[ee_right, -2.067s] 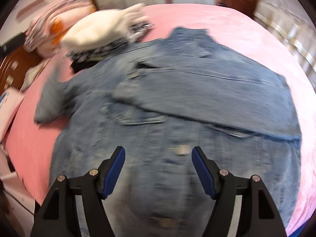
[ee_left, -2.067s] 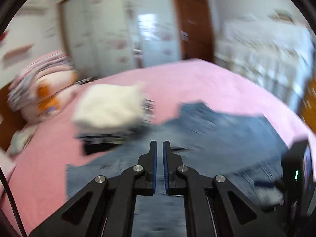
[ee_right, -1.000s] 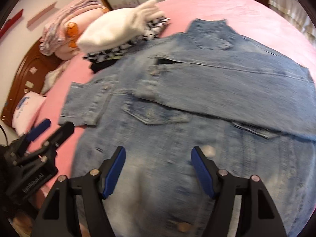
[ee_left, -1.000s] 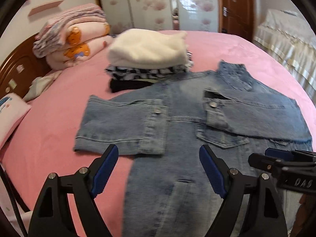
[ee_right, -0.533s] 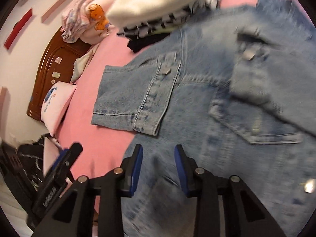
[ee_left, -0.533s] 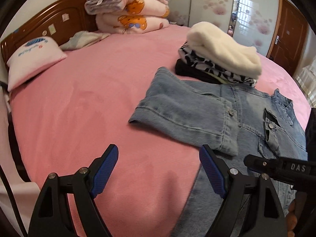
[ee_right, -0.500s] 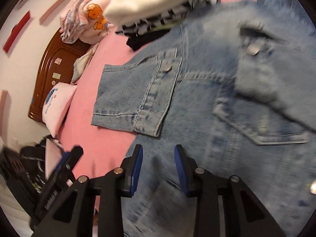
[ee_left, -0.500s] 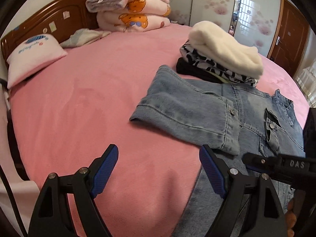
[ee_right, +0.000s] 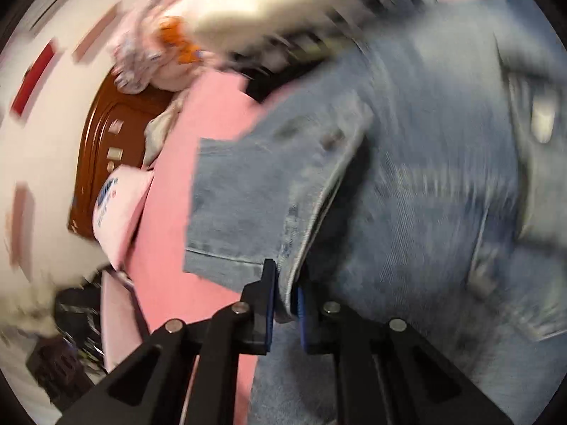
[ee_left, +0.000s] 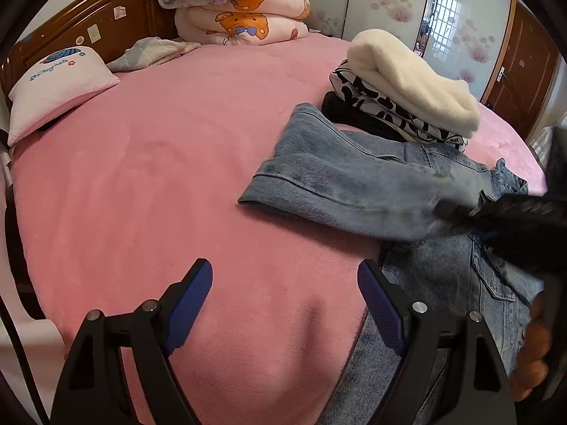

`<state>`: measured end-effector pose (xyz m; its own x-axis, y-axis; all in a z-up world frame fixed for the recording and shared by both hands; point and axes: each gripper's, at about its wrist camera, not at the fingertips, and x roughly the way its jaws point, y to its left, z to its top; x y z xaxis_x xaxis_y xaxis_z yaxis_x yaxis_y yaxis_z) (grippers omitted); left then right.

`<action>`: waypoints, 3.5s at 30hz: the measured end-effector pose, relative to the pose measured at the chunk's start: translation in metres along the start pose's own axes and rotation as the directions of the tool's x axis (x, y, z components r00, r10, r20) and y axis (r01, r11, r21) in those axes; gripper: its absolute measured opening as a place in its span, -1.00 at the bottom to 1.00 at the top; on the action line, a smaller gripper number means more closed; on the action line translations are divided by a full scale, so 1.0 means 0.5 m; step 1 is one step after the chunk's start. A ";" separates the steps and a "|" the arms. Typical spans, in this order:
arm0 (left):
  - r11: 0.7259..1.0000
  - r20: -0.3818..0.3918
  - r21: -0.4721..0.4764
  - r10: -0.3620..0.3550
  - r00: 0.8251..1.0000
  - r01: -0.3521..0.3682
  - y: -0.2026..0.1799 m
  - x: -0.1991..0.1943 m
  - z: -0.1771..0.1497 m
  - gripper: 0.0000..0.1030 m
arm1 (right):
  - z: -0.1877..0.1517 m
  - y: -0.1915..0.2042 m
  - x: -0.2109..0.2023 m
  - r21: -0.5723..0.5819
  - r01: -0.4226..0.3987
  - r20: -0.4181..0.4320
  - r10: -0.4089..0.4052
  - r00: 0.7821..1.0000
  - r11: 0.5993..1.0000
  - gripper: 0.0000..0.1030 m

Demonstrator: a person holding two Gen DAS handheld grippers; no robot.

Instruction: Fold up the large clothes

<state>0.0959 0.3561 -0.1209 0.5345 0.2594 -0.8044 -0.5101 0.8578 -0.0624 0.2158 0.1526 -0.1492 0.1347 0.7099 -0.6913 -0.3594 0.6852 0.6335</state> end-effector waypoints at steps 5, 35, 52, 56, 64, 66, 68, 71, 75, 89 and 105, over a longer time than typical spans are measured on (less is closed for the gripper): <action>1.000 0.011 0.009 -0.014 1.000 0.014 -0.013 -0.011 0.002 0.61 | 0.029 0.071 -0.164 -0.202 0.152 0.189 -0.114 0.975 0.967 -0.81; 0.984 -0.157 0.174 -0.017 0.988 0.045 -0.170 0.098 0.008 0.61 | -0.082 -0.205 -0.290 -0.044 0.291 0.106 -0.285 0.953 0.956 -0.89; 0.984 -0.153 0.169 -0.026 0.988 0.052 -0.225 0.139 0.039 0.61 | 0.116 -0.134 -0.503 -0.089 0.487 0.440 -0.404 0.802 0.869 -0.92; 0.980 -0.162 0.190 -0.023 0.987 0.054 -0.234 0.150 0.037 0.61 | 0.064 -0.290 -0.520 0.081 0.547 0.353 -0.537 0.766 0.833 -0.92; 0.971 -0.214 0.224 -0.031 0.976 0.080 -0.243 0.162 0.044 0.61 | -0.089 -0.478 -0.425 0.217 0.537 0.068 -0.561 0.825 0.815 -0.87; 0.961 -0.237 0.240 -0.080 0.968 0.138 -0.242 0.151 0.045 0.61 | -0.105 -0.491 -0.430 0.243 0.515 0.063 -0.543 0.837 0.822 -0.82; 0.935 -0.279 0.249 -0.182 0.943 0.254 -0.240 0.131 0.048 0.61 | -0.109 -0.494 -0.447 0.273 0.472 0.081 -0.509 0.857 0.838 -0.67; 0.898 -0.278 0.274 -0.270 0.922 0.345 -0.242 0.096 0.066 0.61 | -0.098 -0.488 -0.477 0.284 0.478 0.133 -0.527 0.839 0.832 -0.12; 0.896 -0.261 0.259 -0.296 0.919 0.362 -0.261 0.103 0.126 0.61 | -0.051 -0.498 -0.485 0.279 0.474 0.159 -0.527 0.835 0.835 -0.04; 0.939 -0.384 0.187 -0.200 0.901 0.288 -0.371 0.371 0.253 0.61 | 0.114 -0.599 -0.375 0.227 0.495 0.077 -0.522 0.850 0.839 0.03; 0.941 -0.256 0.279 -0.118 0.960 0.191 -0.380 0.341 0.241 -0.52 | 0.098 -0.529 -0.365 0.145 0.683 0.130 -0.699 0.704 0.715 -0.05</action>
<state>0.3654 0.2908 -0.1750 0.4011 0.0339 -0.9154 -0.1898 0.9807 -0.0469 0.3316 -0.1501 -0.1738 0.4660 0.0421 -0.8838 -0.0311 0.9990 0.0312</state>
